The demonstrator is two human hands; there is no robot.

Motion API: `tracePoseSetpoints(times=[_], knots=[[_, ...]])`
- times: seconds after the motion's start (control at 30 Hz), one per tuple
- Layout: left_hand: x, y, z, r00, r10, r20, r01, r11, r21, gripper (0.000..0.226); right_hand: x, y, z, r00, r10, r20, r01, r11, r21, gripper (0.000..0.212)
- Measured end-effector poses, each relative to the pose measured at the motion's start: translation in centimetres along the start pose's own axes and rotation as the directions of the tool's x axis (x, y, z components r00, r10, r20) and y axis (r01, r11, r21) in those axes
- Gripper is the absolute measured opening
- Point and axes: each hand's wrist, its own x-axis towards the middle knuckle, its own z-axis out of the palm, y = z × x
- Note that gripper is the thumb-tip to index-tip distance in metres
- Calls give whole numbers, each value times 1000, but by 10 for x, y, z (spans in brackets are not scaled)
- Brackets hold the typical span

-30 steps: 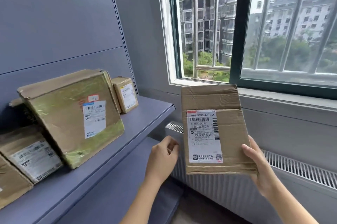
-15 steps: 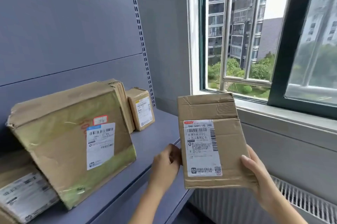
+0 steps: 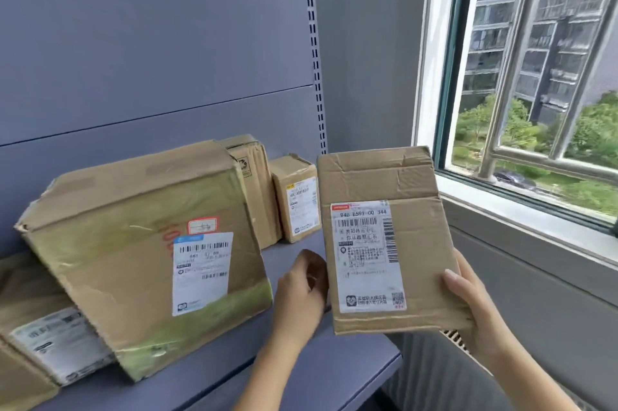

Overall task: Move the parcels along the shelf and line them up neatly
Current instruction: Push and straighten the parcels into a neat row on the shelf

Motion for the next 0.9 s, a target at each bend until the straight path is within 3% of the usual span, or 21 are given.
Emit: tracePoseSetpoints(times=[0.33,0.63,0.9], knots=[[-8,-1,4,949,-152,-278,155,988,-9,13,64,14,3,946,45,321,-65,997,50,67],[-39,14,15,853,-190,-487,175,982,-77,32,88,16,11,880,2,475,-58,993,105,73],[-61,14,37,860,-219,-461,188,976,-111,23,98,32,5,833,40,551,-65,998,25,69]])
